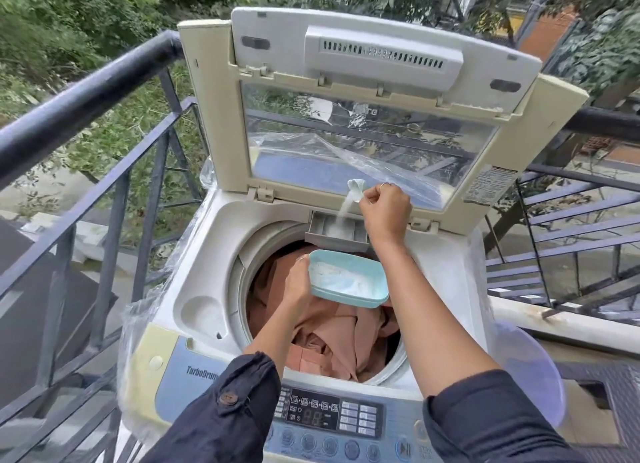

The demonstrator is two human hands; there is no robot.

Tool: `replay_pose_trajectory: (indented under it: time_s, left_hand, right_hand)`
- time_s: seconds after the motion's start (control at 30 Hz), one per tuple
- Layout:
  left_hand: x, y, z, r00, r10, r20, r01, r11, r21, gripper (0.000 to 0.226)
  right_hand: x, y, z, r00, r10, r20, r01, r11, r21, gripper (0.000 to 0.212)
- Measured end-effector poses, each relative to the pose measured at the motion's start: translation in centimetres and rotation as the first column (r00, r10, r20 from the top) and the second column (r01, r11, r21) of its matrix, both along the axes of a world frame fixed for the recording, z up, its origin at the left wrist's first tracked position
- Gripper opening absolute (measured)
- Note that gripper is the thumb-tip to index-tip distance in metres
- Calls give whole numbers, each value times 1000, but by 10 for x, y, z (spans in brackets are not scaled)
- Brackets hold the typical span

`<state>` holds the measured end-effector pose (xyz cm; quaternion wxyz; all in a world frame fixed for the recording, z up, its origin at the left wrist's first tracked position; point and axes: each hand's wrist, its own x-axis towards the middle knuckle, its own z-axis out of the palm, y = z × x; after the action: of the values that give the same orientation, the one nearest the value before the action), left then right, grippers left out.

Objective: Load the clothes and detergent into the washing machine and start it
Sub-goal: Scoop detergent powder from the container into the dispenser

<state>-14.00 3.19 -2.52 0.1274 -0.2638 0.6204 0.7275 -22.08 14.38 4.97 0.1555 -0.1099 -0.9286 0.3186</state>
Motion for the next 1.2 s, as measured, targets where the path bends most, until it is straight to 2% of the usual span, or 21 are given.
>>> replay_pose_trajectory:
  time_s: [0.13, 0.27, 0.3, 0.33, 0.53, 0.63, 0.77, 0.83, 0.9, 0.97, 1.03, 1.1, 1.2]
  left_hand:
    - [-9, -5, -32, 999, -18, -30, 15, 995, -98, 23]
    - [-5, -5, -17, 1000, 0, 7, 0, 1000, -14, 33]
    - [-5, -4, -15, 1000, 3, 12, -3, 1000, 15, 29]
    - [-4, -4, -12, 1000, 20, 20, -20, 1000, 15, 23]
    - [-15, -6, -42, 999, 33, 29, -30, 997, -76, 32]
    - [-15, -7, -47, 999, 38, 27, -36, 997, -69, 31]
    - [-25, -11, -81, 998, 44, 39, -42, 998, -50, 43]
    - [-35, -14, -107, 998, 49, 32, -48, 998, -49, 50]
    - [-41, -13, -125, 998, 46, 37, -44, 997, -66, 47]
    - [-44, -11, -136, 998, 50, 26, -49, 998, -49, 43]
    - [-52, -11, -153, 996, 79, 28, -78, 996, -32, 42]
    - [-55, -9, -154, 992, 114, 55, -112, 993, -44, 46]
    - [-51, 3, -112, 997, 78, 16, -76, 992, -98, 39]
  right_hand:
    - [-2, 2, -2, 999, 8, -35, -8, 1000, 19, 12]
    - [-1, 3, 0, 998, 11, -61, -10, 1000, 23, 12]
    - [-1, 3, 1, 998, 14, -68, -12, 1000, 26, 13]
    - [-1, 3, 2, 997, 19, -78, -17, 1000, 27, 13]
    - [-3, 4, -3, 987, 74, -141, -70, 997, 36, 9]
    - [-2, 5, -10, 987, 96, -131, -90, 994, 56, 9]
    - [1, 7, -17, 993, 74, -89, -71, 997, 37, 10]
    - [4, 8, -15, 999, -2, -35, 0, 998, -63, 14]
    - [5, 11, -12, 994, -94, 63, 106, 971, -214, 17]
    - [5, 17, -9, 970, -143, 197, 211, 896, -391, 18]
    - [4, 26, -8, 945, -122, 303, 270, 816, -512, 14]
    - [6, 33, -7, 921, -61, 385, 275, 802, -530, 5]
    - [11, 41, -13, 878, 57, 475, 179, 881, -437, 28]
